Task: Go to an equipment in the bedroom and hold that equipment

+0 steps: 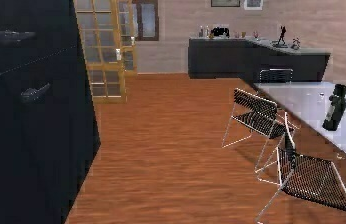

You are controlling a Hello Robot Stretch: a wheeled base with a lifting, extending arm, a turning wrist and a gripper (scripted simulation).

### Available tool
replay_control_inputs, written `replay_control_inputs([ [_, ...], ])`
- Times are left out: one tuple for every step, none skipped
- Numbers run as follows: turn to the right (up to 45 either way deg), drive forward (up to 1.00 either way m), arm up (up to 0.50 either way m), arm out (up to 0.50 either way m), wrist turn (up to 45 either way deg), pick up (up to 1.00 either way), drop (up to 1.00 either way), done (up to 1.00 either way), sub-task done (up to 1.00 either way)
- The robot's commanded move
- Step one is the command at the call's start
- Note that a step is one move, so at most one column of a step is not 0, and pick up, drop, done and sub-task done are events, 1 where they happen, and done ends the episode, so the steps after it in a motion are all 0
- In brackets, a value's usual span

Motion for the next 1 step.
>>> replay_control_inputs([
  [0.0,1.0,0.0,0.0,0.0,0.0,0.0,0.0,0.0],
])
